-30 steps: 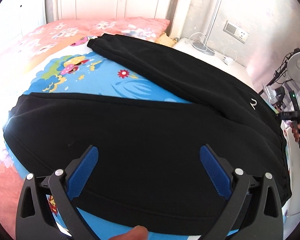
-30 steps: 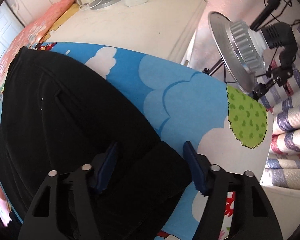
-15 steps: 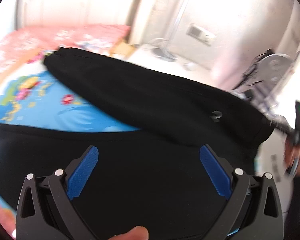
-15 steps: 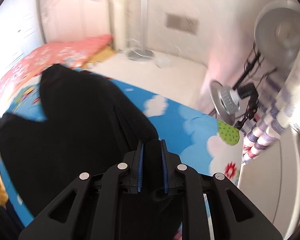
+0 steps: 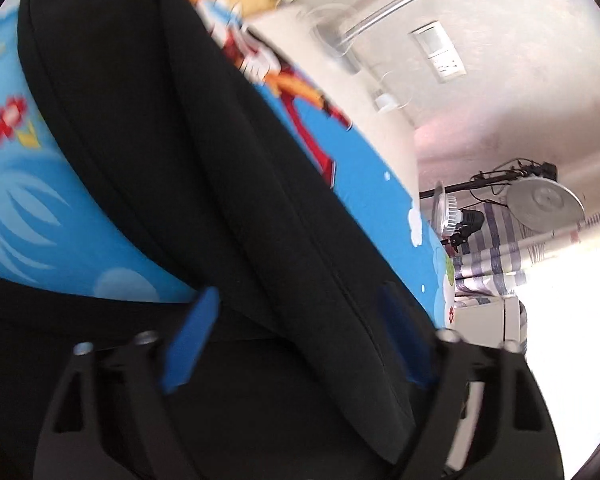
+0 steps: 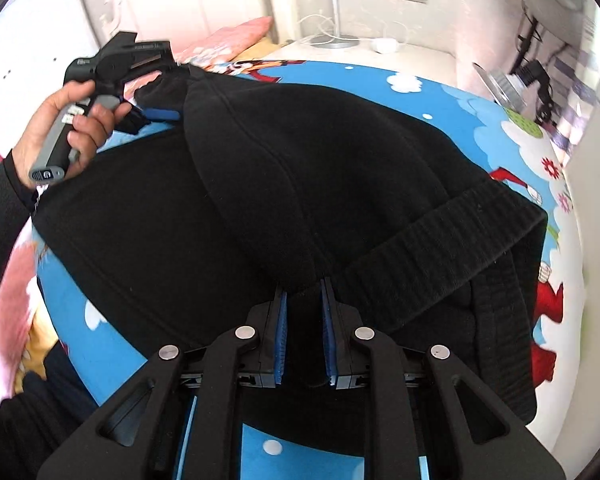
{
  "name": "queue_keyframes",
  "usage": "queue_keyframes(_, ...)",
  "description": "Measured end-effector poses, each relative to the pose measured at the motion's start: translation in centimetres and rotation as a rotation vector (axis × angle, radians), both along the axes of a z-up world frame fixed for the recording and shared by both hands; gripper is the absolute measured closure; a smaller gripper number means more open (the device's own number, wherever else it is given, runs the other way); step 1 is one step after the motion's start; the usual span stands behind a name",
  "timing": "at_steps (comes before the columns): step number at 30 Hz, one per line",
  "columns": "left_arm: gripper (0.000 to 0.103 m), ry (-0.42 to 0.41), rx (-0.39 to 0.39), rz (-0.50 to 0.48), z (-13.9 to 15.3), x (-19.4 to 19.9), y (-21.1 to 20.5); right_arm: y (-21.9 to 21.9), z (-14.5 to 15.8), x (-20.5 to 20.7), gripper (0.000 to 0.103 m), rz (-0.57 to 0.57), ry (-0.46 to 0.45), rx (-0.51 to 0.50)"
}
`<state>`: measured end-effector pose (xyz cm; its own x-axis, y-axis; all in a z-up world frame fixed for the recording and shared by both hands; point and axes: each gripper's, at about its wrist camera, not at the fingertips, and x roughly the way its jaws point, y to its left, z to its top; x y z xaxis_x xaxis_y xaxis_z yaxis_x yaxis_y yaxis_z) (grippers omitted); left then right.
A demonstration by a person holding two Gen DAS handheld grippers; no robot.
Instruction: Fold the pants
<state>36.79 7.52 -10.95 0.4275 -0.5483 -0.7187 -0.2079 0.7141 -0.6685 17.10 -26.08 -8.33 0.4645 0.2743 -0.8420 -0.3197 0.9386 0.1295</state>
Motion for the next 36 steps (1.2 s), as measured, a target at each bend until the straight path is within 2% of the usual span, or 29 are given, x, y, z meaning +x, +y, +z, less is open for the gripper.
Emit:
queue_keyframes(1,0.032,0.002,0.002,-0.015,-0.3,0.3,-0.3,0.1,-0.1,-0.1,0.085,-0.004,-0.005,-0.01)
queue_keyframes(3,0.032,-0.004,0.07,-0.037,-0.4,0.8,-1.5,0.4,-0.3,-0.6,0.084,-0.023,-0.009,-0.016)
queue_keyframes(5,0.049,-0.009,0.096,-0.06,-0.4,1.1,-2.4,0.9,-0.5,-1.0,0.083,-0.033,-0.021,-0.045)
queue_keyframes(6,0.08,-0.014,0.143,-0.061,-0.1,1.1,-2.9,1.0,-0.7,-1.2,0.083,-0.037,-0.025,-0.059)
queue_keyframes(9,0.093,-0.049,0.228,-0.053,1.4,-0.3,-3.3,1.4,-0.8,-1.2,0.083,-0.042,-0.04,-0.104)
queue_keyframes(11,0.099,-0.1,0.321,-0.046,3.2,-2.3,-3.7,1.6,-0.5,-1.3,0.084,-0.051,-0.049,-0.134)
queue_keyframes(13,0.098,-0.148,0.388,-0.042,4.7,-4.2,-4.1,1.8,-0.3,-1.4,0.084,-0.057,-0.058,-0.153)
queue_keyframes(18,0.098,-0.206,0.458,-0.04,6.2,-7.0,-4.4,1.3,0.4,-1.5,0.085,-0.077,-0.071,-0.179)
queue_keyframes(24,0.098,-0.242,0.506,-0.033,7.3,-10.1,-4.5,0.2,2.8,-1.6,0.086,-0.15,-0.12,-0.216)
queue_keyframes(28,0.098,-0.258,0.504,-0.039,7.8,-12.3,-4.7,-0.7,4.2,-1.9,0.086,-0.197,-0.152,-0.223)
queue_keyframes(32,0.098,-0.278,0.522,-0.049,8.2,-14.3,-5.2,-1.1,3.5,-1.9,0.086,-0.215,-0.137,-0.239)
queue_keyframes(36,0.098,-0.282,0.532,-0.054,8.2,-15.5,-5.7,-1.3,1.6,-2.1,0.086,-0.238,-0.084,-0.244)
